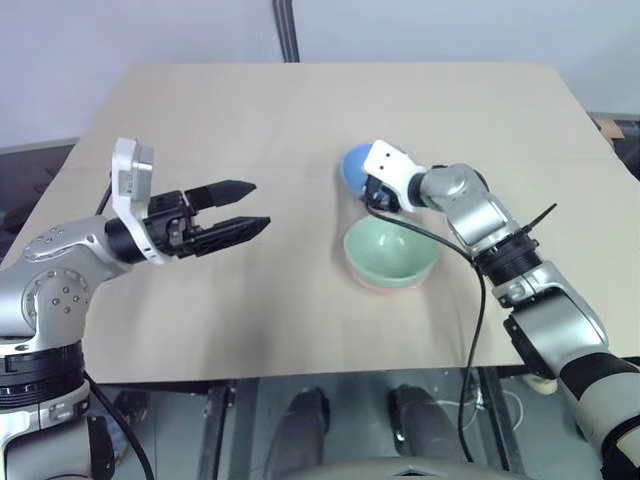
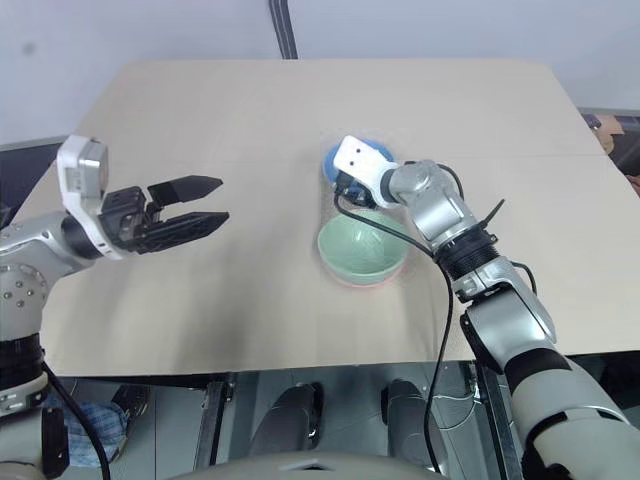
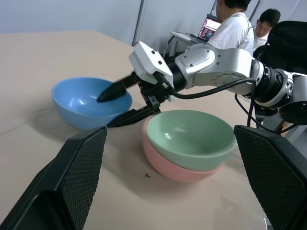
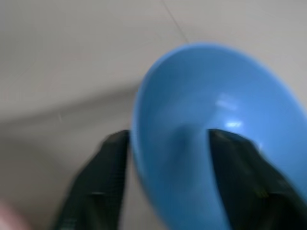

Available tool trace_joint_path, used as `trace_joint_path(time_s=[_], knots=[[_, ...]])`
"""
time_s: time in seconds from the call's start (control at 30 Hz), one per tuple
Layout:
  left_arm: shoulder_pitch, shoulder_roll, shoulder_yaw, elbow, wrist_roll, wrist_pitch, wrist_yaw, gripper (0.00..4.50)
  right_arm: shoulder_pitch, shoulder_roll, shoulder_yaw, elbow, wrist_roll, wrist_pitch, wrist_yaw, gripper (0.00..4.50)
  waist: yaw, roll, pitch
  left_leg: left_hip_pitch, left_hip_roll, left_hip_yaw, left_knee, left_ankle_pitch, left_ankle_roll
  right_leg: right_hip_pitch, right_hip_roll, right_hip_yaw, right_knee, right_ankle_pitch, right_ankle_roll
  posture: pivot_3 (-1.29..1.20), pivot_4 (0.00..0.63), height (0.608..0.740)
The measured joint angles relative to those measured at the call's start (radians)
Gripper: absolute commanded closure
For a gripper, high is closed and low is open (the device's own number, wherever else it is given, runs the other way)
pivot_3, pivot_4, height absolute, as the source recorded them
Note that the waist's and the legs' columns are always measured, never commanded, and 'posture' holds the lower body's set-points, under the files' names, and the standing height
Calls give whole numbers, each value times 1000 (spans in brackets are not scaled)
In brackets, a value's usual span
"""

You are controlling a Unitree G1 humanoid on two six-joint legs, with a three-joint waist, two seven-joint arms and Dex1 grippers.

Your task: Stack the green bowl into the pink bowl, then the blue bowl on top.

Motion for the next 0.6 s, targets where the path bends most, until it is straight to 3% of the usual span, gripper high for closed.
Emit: trace_joint_path(time_s=[0.07, 0.1, 0.37, 0.6], knots=[[-3, 0, -8, 11, 4, -4, 0, 0, 0, 3, -2, 0, -2, 8, 0, 4113, -1, 0, 0, 0, 0, 0, 0, 0, 0, -1, 0, 0, 0, 0, 0, 0, 150, 740], [-5, 0, -9, 16, 5, -5, 0, 0, 0, 6, -2, 0, -3, 12, 1, 4419, -1, 0, 0, 0, 0, 0, 0, 0, 0, -1, 0, 0, 1, 0, 0, 0, 150, 740], [-16, 0, -15, 25, 12, -18, -4, 0, 4, 6, -3, -32, -9, 31, 19, 4419, -1, 0, 0, 0, 0, 1, 0, 0, 0, -1, 0, 1, 1, 0, 0, 0, 150, 740], [-18, 0, -18, 28, 12, -27, -21, 0, 37, -81, -14, -316, 23, 120, 123, 4419, 0, 0, 0, -1, 0, 1, 0, 0, 0, -1, 0, 1, 1, 0, 0, 0, 150, 740]])
